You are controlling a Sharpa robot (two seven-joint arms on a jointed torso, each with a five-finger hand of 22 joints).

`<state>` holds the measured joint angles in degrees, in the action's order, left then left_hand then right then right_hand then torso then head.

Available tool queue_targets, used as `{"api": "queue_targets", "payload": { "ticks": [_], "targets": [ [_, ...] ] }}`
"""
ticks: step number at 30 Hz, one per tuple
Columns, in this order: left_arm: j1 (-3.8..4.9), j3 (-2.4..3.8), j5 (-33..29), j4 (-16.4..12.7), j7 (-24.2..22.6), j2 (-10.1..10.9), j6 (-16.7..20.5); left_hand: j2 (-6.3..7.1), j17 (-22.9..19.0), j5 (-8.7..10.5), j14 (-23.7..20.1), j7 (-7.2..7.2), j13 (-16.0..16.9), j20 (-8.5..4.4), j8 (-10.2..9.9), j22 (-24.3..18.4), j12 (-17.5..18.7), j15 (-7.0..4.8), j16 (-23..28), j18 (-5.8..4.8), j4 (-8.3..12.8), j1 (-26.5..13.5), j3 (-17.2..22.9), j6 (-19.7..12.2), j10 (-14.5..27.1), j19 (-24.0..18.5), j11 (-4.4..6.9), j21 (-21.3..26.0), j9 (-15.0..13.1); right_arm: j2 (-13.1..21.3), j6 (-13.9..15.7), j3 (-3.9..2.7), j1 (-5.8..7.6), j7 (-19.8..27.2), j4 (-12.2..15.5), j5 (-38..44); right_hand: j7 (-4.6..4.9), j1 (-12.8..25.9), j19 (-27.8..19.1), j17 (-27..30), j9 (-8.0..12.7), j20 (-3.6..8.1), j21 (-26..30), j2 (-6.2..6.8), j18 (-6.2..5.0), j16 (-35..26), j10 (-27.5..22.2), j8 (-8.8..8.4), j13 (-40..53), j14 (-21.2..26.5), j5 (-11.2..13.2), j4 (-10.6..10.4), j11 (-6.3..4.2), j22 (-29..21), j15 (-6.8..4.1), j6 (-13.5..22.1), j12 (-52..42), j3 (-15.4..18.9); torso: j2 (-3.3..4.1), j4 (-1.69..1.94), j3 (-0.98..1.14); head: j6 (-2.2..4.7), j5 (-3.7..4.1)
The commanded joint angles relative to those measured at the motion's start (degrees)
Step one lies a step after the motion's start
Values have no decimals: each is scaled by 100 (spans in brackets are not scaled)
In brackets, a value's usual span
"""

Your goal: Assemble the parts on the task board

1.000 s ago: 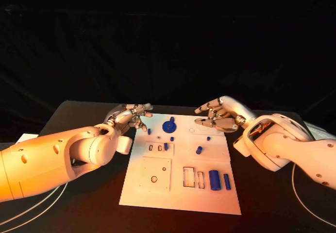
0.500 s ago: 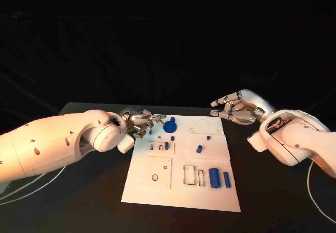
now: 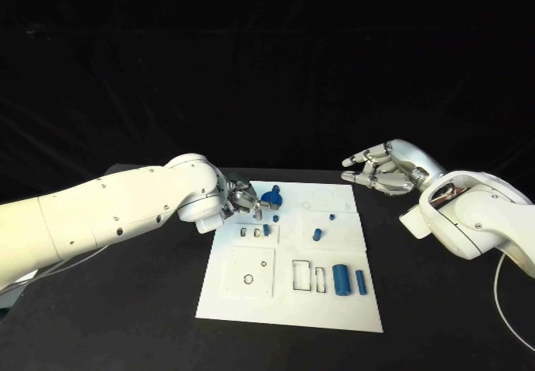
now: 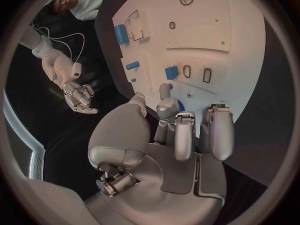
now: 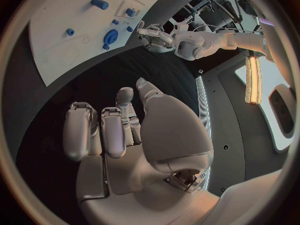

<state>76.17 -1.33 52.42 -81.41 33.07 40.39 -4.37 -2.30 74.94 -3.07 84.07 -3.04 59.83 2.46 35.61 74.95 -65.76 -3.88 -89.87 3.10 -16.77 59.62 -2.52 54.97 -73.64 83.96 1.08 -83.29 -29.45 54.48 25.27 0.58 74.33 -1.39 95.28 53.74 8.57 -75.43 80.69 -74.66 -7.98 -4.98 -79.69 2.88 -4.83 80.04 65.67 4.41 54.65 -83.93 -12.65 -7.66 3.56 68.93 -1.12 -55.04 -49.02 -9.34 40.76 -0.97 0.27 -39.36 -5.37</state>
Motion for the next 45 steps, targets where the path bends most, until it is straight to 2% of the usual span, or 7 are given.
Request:
{"api": "queue_targets", "payload": {
  "ticks": [1,9,14,20,28,33,45],
  "targets": [
    [13,2,558,114,331,-105,-539,-27,1506,31,593,57,115,-61,76,542,-101,-72,-13,-90,5,-77,-121,-3,-85,160,21,-59,-94,-15,-142,1,1,33,-12,-9,11,-28,-37,4,-9,3,35,-21,59,-19,-37,21,-16,-279,-15,2,-3,-6,12,12,29,6,-2,-1,8,-5,-12],
    [30,5,708,355,400,-337,-868,-116,1506,39,593,101,283,-110,216,667,-243,-111,-13,-116,4,-81,-360,-41,-185,212,69,-137,-288,-36,-235,5,2,26,-22,4,11,-7,-52,16,-10,0,52,-15,53,-30,-67,21,-72,-278,5,-19,0,-36,14,16,89,33,5,-10,-3,-33,-46],
    [34,-3,734,605,436,-529,-1018,-159,1506,39,593,79,107,-115,212,563,-75,-104,-13,-91,9,-35,-512,-165,-46,154,53,-65,-368,-35,-260,5,2,10,-16,18,11,-7,-54,22,-10,0,55,-14,52,-34,-71,21,-79,-277,6,-20,0,-41,14,16,97,35,10,5,-11,-52,-29],
    [32,-15,713,764,456,-669,-1166,-177,1506,39,593,67,94,-110,203,558,-54,-96,-13,-90,13,-1,-562,-203,-23,148,43,-59,-392,-43,-299,5,2,-3,-19,24,11,-5,-62,37,-10,0,65,-16,49,-45,-73,21,-84,-274,6,-23,0,-59,15,16,101,37,20,-16,-21,-85,-62],
    [30,-18,700,827,476,-743,-1350,-214,1506,36,593,61,109,-103,205,571,-60,-89,-13,-92,28,85,-594,-222,-22,151,36,-64,-424,-60,-317,6,2,-7,-32,26,11,-4,-68,50,-10,0,71,-18,46,-54,-75,20,-89,-271,7,-26,0,-72,15,17,107,39,15,-13,-16,-121,-67],
    [28,-18,694,863,482,-771,-1453,-315,1506,20,593,47,110,-82,204,547,-49,-71,-13,-85,49,310,-592,-252,-7,136,20,-42,-489,-66,-329,6,2,-13,-39,26,11,-4,-68,50,-10,0,71,-18,46,-54,-75,20,-89,-271,7,-26,0,-72,15,17,107,39,17,-12,-21,-132,-66],
    [16,-24,744,937,490,-847,-1548,-341,1506,18,593,44,132,-76,207,553,-65,-68,-13,-86,48,361,-594,-254,-16,138,17,-44,-511,-81,-350,7,2,-27,-55,26,10,-9,-72,71,-10,0,77,-28,44,-71,-75,21,-97,-266,-2,-30,-1,-81,14,18,113,40,20,-16,-17,-172,-77]
  ]
}}
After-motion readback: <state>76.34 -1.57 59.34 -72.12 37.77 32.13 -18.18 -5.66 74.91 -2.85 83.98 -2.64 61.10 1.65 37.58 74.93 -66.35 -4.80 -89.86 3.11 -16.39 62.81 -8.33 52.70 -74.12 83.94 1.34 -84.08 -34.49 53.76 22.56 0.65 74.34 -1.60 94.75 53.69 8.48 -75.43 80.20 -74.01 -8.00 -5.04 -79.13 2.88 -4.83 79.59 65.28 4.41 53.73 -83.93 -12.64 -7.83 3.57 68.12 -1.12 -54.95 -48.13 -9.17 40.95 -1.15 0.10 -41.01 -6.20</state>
